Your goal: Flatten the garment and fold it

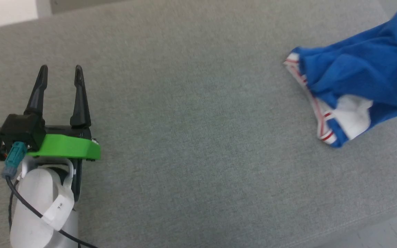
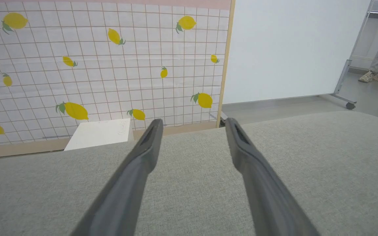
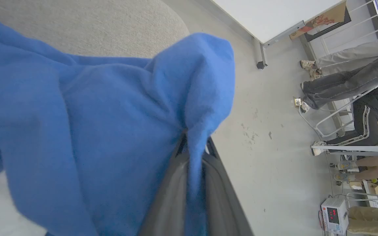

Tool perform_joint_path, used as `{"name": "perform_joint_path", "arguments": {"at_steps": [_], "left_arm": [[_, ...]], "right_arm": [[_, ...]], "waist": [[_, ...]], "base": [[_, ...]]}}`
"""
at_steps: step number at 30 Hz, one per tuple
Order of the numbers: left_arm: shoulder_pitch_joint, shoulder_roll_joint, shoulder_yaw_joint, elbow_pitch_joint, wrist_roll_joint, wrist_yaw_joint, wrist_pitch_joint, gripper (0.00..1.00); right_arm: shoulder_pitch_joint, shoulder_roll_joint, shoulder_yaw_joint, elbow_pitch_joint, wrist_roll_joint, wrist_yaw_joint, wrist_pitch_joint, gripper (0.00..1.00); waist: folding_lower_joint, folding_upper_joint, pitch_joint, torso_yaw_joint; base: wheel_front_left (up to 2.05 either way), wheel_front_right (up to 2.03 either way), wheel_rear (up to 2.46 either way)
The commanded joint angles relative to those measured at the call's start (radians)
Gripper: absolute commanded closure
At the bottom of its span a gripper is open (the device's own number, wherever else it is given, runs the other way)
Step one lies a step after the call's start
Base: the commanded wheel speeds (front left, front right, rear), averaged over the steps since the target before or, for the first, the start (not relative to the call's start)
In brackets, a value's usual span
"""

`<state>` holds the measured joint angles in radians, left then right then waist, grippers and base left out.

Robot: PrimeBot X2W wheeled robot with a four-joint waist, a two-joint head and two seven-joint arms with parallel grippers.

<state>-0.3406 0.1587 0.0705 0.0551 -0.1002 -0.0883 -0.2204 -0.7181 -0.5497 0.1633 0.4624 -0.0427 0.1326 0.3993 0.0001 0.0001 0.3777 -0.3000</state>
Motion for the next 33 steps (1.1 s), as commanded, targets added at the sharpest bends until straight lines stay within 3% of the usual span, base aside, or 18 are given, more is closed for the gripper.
{"name": "perform_joint_path", "arguments": {"at_steps": [1,8,9,12,17,24,30,33], "left_arm": [[-0.02,0.01,-0.005,-0.011,0.007,-0.002,0.007,0.0],[-0.027,0.02,-0.018,-0.042,0.013,0.003,0.031,0.0],[-0.026,0.019,-0.021,-0.042,0.013,0.003,0.031,0.0],[-0.014,0.009,-0.029,-0.034,0.008,0.008,0.027,0.0],[0.022,-0.02,-0.039,0.0,-0.012,0.014,0.009,0.0],[0.081,-0.056,-0.056,0.065,-0.053,0.015,-0.013,0.0],[0.125,-0.073,-0.074,0.122,-0.077,0.016,-0.024,0.0],[0.149,-0.079,-0.077,0.153,-0.09,0.021,-0.029,0.0]], "right_arm": [[-0.03,0.004,-0.033,0.024,-0.021,-0.002,-0.025,1.0],[-0.085,0.068,-0.211,0.118,-0.15,-0.002,-0.136,1.0],[-0.086,0.077,-0.23,0.127,-0.164,-0.002,-0.147,0.93],[-0.08,0.108,-0.3,0.157,-0.196,-0.002,-0.173,0.0],[-0.046,0.143,-0.368,0.154,-0.207,-0.002,-0.246,0.0],[0.06,0.178,-0.377,0.059,-0.121,-0.002,-0.323,0.0],[0.212,0.232,-0.378,-0.12,-0.003,-0.002,-0.362,0.0],[0.343,0.29,-0.37,-0.273,0.071,-0.002,-0.38,0.0]], "waist": [[-0.0001,-0.0001,0.094,-0.034],[-0.0001,-0.0001,0.12,-0.002],[-0.0001,-0.0001,0.115,0.004],[-0.0001,-0.0001,0.083,0.025],[-0.0001,-0.0001,-0.007,0.066],[-0.0001,-0.0001,-0.148,0.131],[-0.0001,-0.0001,-0.252,0.196],[-0.0001,-0.0001,-0.301,0.227]], "base": [[0.0,0.0,0.0],[0.0,0.0,0.0],[0.0,0.0,0.0],[0.0,0.0,0.0],[0.0,0.0,0.0],[0.0,0.0,0.0],[0.0,0.0,0.0],[0.0,0.0,0.0]]}}
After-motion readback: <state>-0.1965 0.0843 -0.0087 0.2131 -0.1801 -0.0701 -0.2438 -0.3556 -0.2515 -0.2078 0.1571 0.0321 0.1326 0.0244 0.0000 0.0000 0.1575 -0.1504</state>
